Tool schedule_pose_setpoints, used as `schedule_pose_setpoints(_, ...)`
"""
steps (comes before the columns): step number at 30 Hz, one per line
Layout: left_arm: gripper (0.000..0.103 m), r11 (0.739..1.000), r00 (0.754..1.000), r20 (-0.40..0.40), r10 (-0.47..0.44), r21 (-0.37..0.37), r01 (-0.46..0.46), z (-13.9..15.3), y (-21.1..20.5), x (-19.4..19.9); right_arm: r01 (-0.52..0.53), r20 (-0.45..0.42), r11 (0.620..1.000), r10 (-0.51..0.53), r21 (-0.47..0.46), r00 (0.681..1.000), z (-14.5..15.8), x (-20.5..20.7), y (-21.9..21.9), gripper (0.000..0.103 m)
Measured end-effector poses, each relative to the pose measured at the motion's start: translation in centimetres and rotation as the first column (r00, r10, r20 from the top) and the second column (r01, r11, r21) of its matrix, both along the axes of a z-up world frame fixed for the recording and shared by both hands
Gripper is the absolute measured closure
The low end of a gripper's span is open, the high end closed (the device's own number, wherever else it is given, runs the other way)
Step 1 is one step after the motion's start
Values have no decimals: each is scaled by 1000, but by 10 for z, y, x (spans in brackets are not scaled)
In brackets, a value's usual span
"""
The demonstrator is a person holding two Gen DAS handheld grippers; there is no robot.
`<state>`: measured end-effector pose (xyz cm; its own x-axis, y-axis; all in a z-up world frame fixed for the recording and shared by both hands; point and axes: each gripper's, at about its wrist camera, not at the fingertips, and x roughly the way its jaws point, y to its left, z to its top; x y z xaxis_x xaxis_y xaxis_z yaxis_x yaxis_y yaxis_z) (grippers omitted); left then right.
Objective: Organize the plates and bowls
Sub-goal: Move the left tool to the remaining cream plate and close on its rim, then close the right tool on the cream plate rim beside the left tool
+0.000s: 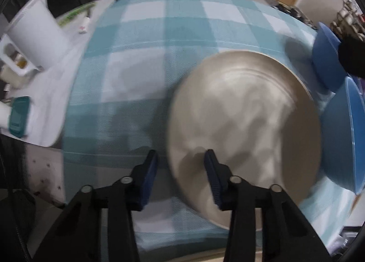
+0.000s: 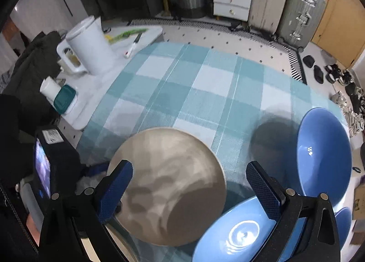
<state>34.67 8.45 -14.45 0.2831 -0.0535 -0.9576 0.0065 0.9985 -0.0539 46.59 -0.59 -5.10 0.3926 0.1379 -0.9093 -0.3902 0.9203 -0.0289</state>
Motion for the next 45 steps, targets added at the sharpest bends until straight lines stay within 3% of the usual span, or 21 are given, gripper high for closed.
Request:
schedule_pose_setpoints(3,88,998,1000,-12,-21,-53,20,0,4,-1,-4,-29,1000,3,-12,1000,-8,3,3,1)
schedule_pose_setpoints(8,94,997,999,13,-40,-72,41,3,11,-6,21,-68,1000,-20,10,997,-15,9,2,1)
schedule_pose_setpoints(10,94,997,998,41,-57,-58,59,6,14,-10,27,-74,1000,-27,3,997,-16,9,2,1)
schedule_pose_setpoints(17,94,997,998,31,-57,-55,58,5,20,-8,21,-69,1000,-21,-7,997,-12,3,2,1)
schedule_pose_setpoints(19,94,999,998,51,-34,-25,36,6,25,-9,22,-71,1000,-23,-7,997,-12,1,2,1)
schedule_pose_setpoints(21,94,998,996,80,-39,50,35,7,29,-12,21,-73,1000,-21,0,997,-11,0,4,1)
schedule_pose_setpoints(31,94,994,995,89,54,94,-62,7,77,-21,-21,-92,999,23,27,996,-14,-9,31,1)
schedule_pose_setpoints(37,94,987,981,114,156,23,-160,12,106,-26,-52,-99,998,54,19,994,-23,-15,49,1)
schedule_pose_setpoints(45,92,990,985,96,140,7,-141,10,102,-34,-42,-143,998,37,-38,989,-46,-15,60,1)
